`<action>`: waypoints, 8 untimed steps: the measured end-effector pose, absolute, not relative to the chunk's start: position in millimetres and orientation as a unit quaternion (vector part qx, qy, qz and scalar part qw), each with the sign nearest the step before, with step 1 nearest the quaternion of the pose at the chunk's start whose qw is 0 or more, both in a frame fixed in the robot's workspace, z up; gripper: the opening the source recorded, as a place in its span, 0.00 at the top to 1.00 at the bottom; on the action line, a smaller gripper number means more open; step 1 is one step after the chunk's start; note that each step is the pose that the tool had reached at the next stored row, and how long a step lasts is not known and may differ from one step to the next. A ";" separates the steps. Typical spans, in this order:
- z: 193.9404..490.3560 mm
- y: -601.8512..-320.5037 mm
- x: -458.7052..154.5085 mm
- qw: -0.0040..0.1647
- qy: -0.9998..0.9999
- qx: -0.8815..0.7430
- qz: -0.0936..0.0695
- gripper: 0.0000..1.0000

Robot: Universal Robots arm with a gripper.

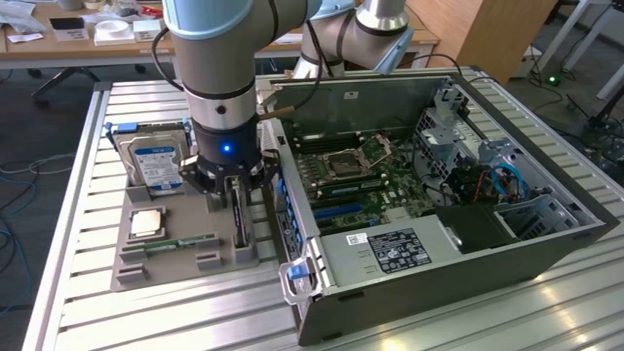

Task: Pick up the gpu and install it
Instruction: 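Pick up the gpu and move the gpu toward the slot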

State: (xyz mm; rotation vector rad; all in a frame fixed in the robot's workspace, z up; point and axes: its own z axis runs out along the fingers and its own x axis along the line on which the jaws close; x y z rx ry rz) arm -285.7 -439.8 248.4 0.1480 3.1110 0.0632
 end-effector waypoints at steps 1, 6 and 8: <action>248.0 -439.8 -285.7 0.013 0.999 0.047 0.020 0.57; 243.2 -439.8 -285.7 0.013 0.999 0.048 0.020 0.57; 242.8 -439.7 -285.7 0.013 0.999 0.048 0.020 0.57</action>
